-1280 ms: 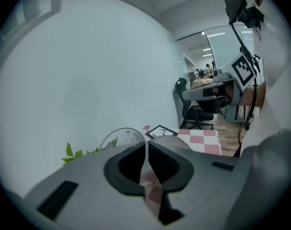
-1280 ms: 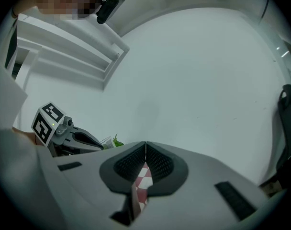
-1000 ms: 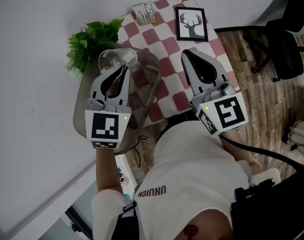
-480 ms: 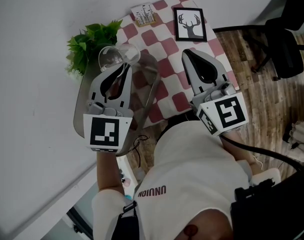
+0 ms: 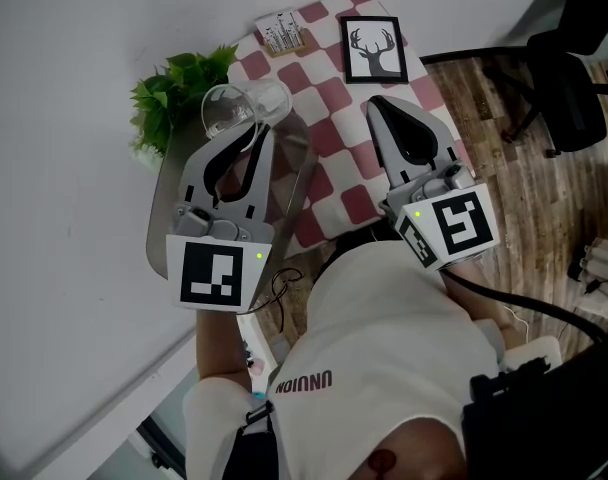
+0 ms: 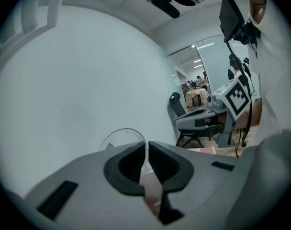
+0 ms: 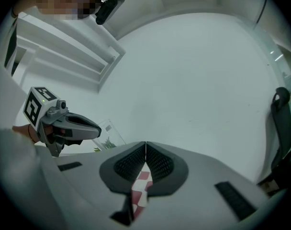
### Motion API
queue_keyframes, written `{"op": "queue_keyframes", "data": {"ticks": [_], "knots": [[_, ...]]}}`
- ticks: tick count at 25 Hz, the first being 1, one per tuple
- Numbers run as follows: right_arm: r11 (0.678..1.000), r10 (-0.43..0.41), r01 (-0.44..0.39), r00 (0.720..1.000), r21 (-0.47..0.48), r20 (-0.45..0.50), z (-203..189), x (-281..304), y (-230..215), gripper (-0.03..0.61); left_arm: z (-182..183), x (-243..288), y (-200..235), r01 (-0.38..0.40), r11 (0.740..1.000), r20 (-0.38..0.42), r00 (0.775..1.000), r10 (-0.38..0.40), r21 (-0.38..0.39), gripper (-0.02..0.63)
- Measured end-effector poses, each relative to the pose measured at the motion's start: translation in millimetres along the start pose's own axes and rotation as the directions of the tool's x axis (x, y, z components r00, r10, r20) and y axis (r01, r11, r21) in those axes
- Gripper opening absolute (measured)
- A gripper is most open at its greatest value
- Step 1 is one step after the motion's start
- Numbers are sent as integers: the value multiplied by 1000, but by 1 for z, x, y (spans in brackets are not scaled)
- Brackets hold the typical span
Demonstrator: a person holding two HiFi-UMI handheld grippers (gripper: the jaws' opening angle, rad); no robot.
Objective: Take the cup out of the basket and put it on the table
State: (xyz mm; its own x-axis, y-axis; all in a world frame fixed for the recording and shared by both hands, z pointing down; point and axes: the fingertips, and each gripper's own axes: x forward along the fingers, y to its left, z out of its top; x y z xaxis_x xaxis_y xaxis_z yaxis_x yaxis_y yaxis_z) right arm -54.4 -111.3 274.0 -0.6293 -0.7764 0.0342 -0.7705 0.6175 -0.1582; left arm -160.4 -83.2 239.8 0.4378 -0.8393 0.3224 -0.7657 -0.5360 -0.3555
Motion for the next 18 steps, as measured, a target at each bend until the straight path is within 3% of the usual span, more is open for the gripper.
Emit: {"op": "queue_keyframes", "data": {"ticks": [18], "knots": [[998,-54,54,998,21,26,8,-21,-38,18,31,29,-40,85,994,17,996,-87,70,29]]}}
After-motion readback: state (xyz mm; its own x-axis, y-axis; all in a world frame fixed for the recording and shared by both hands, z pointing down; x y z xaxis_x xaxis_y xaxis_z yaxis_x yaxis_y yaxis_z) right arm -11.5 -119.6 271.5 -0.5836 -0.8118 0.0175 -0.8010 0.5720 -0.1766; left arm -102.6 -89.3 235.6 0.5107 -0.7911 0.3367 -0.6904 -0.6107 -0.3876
